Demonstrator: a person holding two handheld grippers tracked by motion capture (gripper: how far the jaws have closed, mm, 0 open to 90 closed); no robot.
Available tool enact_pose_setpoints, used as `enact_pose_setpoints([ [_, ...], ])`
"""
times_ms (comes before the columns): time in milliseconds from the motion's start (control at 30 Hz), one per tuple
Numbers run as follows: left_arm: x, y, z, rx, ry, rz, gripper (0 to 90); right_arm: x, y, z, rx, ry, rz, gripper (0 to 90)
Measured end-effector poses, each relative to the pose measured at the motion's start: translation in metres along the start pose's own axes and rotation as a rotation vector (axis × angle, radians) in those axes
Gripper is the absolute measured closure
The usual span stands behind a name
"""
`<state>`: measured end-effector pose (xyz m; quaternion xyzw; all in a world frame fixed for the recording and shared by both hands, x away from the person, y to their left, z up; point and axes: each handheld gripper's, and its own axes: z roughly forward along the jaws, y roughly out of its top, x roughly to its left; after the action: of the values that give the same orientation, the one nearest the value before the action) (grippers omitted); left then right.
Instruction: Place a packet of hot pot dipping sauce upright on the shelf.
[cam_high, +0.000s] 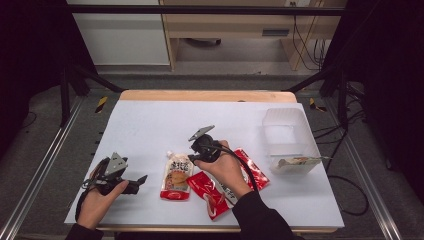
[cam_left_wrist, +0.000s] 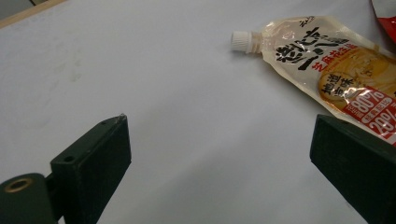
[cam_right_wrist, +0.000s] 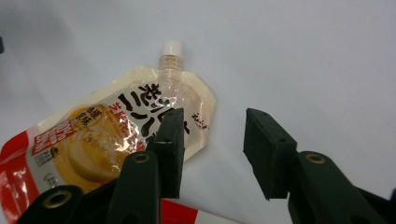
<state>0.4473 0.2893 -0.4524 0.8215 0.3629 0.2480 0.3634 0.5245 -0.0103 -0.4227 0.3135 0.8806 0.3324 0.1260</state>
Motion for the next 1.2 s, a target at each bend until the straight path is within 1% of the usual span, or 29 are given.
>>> enact_pose_setpoints([
  [67,0.000,0.000,0.000,0.002,0.002,0.004,5.1,-0.001,0.000,0.008,0.011,0.003,-0.001,61.1],
  [200,0.000,0.001,0.002,0.007,0.001,0.009,5.1,-0.001,-0.001,0.022,0.025,0.012,0.019,61.0],
  [233,0.000,0.001,0.002,0.008,0.002,0.011,5.1,-0.001,-0.001,0.024,0.028,0.012,0.020,60.7],
  [333,0.000,0.001,0.002,0.011,0.000,0.012,5.1,-0.002,-0.002,0.032,0.022,0.032,0.035,58.8],
  [533,0.000,0.001,0.002,0.014,0.000,0.020,5.2,-0.003,-0.003,0.046,0.042,0.053,0.057,56.8],
  [667,0.000,0.001,0.002,0.010,0.002,0.019,5.2,-0.003,-0.004,0.051,0.057,0.064,0.083,57.0],
  [767,0.001,0.001,0.002,0.010,0.001,0.019,5.2,-0.003,-0.005,0.052,0.067,0.075,0.079,57.6],
  [833,0.001,0.001,0.002,0.013,0.000,0.023,5.2,-0.003,-0.005,0.052,0.068,0.082,0.087,58.2],
  [933,0.000,0.001,0.002,0.014,-0.002,0.027,5.2,-0.001,-0.005,0.052,0.074,0.096,0.086,62.5],
  [1067,0.000,0.001,0.002,0.016,-0.003,0.028,5.2,0.003,-0.005,0.051,0.085,0.089,0.080,66.5],
  [1200,0.000,0.001,0.003,0.020,-0.006,0.030,5.2,0.006,-0.006,0.050,0.096,0.086,0.061,77.1],
])
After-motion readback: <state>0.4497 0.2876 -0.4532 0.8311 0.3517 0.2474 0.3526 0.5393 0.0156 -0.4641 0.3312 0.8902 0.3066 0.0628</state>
